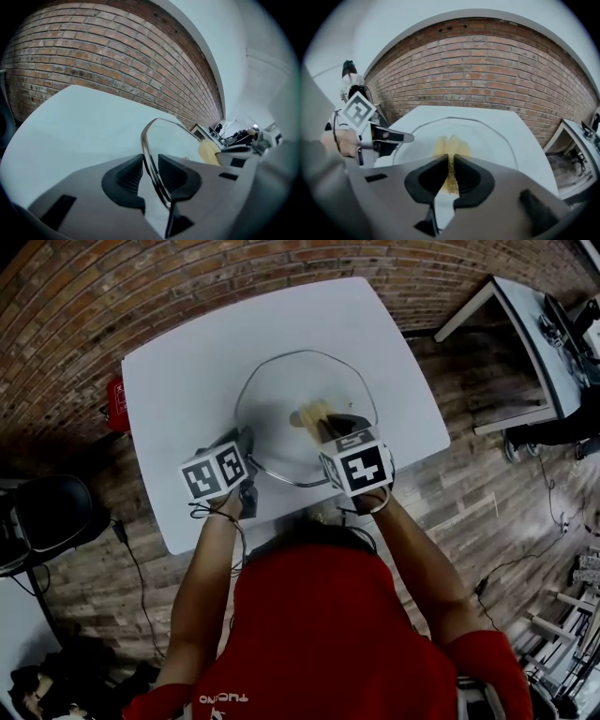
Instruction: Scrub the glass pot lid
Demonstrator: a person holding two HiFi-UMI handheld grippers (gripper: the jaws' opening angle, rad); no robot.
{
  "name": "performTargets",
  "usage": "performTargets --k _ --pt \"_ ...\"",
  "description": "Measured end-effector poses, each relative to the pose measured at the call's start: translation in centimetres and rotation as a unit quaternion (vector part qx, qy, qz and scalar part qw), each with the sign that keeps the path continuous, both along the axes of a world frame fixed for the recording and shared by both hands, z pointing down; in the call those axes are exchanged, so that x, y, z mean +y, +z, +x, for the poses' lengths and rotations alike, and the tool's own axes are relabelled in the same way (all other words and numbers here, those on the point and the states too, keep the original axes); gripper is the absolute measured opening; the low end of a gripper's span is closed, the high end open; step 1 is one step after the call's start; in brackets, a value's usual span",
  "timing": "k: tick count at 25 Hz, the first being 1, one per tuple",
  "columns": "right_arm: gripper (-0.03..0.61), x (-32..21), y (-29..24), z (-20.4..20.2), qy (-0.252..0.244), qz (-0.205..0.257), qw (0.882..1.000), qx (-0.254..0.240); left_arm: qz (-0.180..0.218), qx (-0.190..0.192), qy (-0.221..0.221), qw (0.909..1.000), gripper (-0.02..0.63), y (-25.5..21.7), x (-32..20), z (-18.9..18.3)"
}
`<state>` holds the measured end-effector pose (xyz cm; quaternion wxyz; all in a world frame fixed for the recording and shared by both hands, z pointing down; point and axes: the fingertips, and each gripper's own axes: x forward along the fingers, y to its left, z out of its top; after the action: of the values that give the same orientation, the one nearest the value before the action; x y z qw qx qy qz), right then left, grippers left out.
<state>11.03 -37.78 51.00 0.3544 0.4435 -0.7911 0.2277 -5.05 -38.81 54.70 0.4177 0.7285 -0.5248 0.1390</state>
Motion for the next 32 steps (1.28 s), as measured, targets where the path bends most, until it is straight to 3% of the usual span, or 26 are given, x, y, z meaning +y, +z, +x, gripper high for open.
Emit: performTargets --k 5,8,14,20,24,32 --pt "0.051 5.0 0.5 -5.7 -0.063 -0.033 0.997 -0.033 0.000 0.001 -0.001 1.0000 0.110 0.0 0.1 0.0" --pt "0.051 6.5 1.5 -6.8 -0.080 -0.046 0.995 -0.028 0.000 0.002 -0.002 1.0000 0.109 0.0 0.2 0.1" --pt "0.051 6.7 2.9 -4.6 -0.066 -0.042 0.997 0.010 -0.001 0.006 -0.002 1.0000 0.110 0.1 0.4 0.0" --pt "0.051 5.6 3.0 1.1 -0.015 -0.034 0.998 0.044 -0.001 0.008 -0.002 1.0000 0.110 0.0 0.3 0.1" --pt "0.051 5.0 2.5 3.9 0.014 -0.032 0.999 0.039 -0.001 0.008 -0.003 1.0000 0.110 0.0 0.4 0.3" --pt "0.052 0.9 0.2 0.8 0.006 0.016 1.000 0.005 0.001 0.005 -0.005 1.0000 0.110 -0.1 0.4 0.3"
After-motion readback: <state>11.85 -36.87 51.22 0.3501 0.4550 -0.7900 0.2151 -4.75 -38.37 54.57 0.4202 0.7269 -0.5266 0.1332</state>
